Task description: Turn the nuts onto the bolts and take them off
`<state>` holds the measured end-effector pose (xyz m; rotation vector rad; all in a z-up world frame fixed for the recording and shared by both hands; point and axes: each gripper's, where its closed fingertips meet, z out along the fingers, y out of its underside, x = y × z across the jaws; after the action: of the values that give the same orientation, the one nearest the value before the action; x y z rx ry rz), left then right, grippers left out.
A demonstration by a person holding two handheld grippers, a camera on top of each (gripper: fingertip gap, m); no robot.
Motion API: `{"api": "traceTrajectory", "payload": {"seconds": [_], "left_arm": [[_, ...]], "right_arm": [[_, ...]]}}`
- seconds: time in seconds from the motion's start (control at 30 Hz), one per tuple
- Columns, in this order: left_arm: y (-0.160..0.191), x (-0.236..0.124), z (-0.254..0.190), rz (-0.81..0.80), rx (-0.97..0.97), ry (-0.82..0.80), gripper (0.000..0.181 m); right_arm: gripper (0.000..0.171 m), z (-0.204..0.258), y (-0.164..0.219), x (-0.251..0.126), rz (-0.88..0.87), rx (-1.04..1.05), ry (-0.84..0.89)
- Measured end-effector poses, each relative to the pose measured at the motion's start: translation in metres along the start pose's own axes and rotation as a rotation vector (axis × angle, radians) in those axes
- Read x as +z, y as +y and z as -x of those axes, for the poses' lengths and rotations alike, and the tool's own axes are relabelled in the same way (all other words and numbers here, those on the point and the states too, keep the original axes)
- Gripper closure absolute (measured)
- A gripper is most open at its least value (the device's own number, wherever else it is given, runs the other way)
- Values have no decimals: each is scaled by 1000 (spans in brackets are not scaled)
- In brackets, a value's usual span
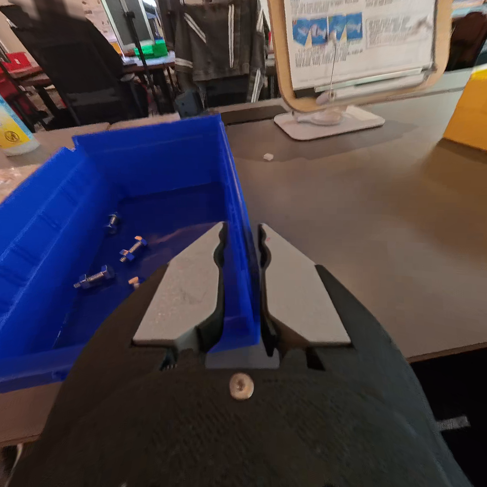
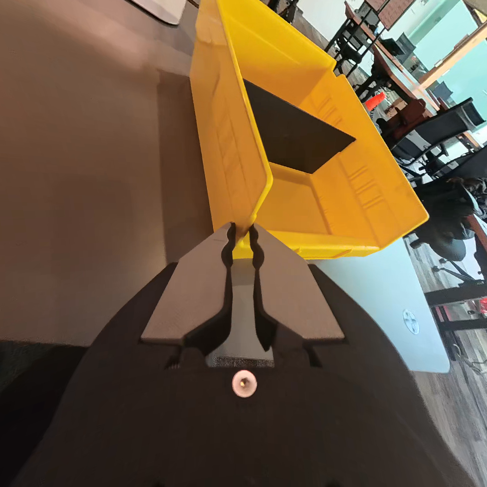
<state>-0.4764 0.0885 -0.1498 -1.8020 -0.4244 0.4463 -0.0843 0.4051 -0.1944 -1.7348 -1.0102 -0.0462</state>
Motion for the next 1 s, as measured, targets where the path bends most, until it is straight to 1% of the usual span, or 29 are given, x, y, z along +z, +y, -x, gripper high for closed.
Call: {"api": "traceTrajectory", "payload": {"seconds": [0.03, 0.1, 0.13, 0.17, 0.23, 0.3, 0.37, 0.4, 0.43, 0.5, 0.53, 0.63, 0.73, 0.8, 0.9, 0.93, 0.97, 1.0], "left_arm": [[-11, -7, 0, -38, -10, -3, 153], [-36, -24, -5, -104, 24, -4, 148], [-48, -32, -10, -124, 49, 0, 144], [-60, -39, -17, -142, 68, 22, 140], [-77, -48, -44, -176, 72, 124, 140], [-84, -43, -79, -186, 74, 245, 140], [-75, -20, -115, -135, 87, 347, 138], [-68, -4, -130, -103, 94, 385, 138], [-61, 16, -144, -74, 103, 413, 139], [-47, 57, -166, -8, 115, 449, 144], [-42, 79, -174, 12, 122, 454, 145], [-42, 141, -177, 34, 156, 398, 152], [-52, 187, -176, 21, 174, 382, 155], [-59, 209, -173, 11, 179, 385, 154], [-61, 221, -175, -13, 161, 429, 157], [-59, 222, -175, -16, 150, 440, 165], [-57, 220, -178, -4, 118, 471, 167], [-56, 216, -185, 23, 78, 527, 163]], "right_arm": [[164, -3, 1, 2, 10, 3, 9], [164, -3, 0, 1, 22, 21, -23], [161, -1, -3, -5, 18, 32, -57], [154, 0, -12, -16, -20, 45, -87], [152, 3, -42, -48, -150, 59, -143], [156, 16, -76, -76, -263, 73, -235], [158, 42, -103, -90, -326, 101, -372], [154, 59, -111, -89, -318, 105, -449], [147, 80, -115, -84, -282, 100, -542], [139, 124, -121, -70, -191, 88, -731], [135, 139, -127, -57, -163, 93, -770], [130, 163, -152, -6, -183, 110, -752], [128, 186, -172, 46, -172, 103, -748], [127, 195, -183, 85, -176, 96, -707], [127, 210, -189, 122, -192, 65, -725], [128, 214, -187, 126, -174, 47, -751], [125, 219, -186, 125, -156, 49, -805], [125, 220, -189, 122, -182, 55, -842]]}}
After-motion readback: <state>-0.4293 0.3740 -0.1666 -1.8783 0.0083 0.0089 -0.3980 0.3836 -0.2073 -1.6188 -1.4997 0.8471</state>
